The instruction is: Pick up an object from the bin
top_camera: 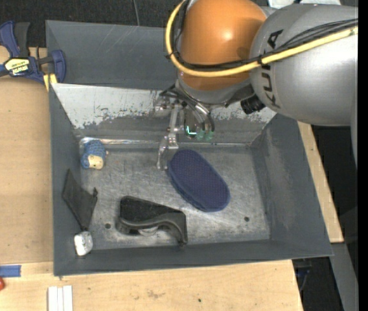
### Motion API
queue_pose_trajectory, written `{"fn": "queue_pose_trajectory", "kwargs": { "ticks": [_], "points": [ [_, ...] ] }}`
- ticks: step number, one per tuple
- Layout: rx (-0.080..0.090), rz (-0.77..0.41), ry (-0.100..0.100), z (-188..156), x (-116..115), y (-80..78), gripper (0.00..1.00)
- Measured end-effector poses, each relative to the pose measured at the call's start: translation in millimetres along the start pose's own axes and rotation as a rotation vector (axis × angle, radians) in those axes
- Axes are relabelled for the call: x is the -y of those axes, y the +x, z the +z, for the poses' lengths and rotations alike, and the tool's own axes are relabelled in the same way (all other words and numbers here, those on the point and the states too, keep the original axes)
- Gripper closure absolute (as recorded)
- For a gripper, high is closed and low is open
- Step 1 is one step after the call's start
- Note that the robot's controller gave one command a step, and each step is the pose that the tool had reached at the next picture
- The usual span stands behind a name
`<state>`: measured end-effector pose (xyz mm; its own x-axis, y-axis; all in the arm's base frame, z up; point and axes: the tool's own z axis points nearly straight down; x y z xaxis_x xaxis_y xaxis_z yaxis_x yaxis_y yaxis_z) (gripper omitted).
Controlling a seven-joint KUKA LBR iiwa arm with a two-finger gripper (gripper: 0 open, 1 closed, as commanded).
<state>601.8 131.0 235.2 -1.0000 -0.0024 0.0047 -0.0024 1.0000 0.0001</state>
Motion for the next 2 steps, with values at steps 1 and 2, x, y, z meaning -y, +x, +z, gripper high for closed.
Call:
{"fn": "queue_pose_trajectory", "kwargs": {
  "ticks": [1,2],
  "points": [
    [0.009,-0.021,-0.002,154,-89,-26.4,0.00],
    [0.011,0.162,-0.004,133,-114,-13.8,0.00]
  ]
}}
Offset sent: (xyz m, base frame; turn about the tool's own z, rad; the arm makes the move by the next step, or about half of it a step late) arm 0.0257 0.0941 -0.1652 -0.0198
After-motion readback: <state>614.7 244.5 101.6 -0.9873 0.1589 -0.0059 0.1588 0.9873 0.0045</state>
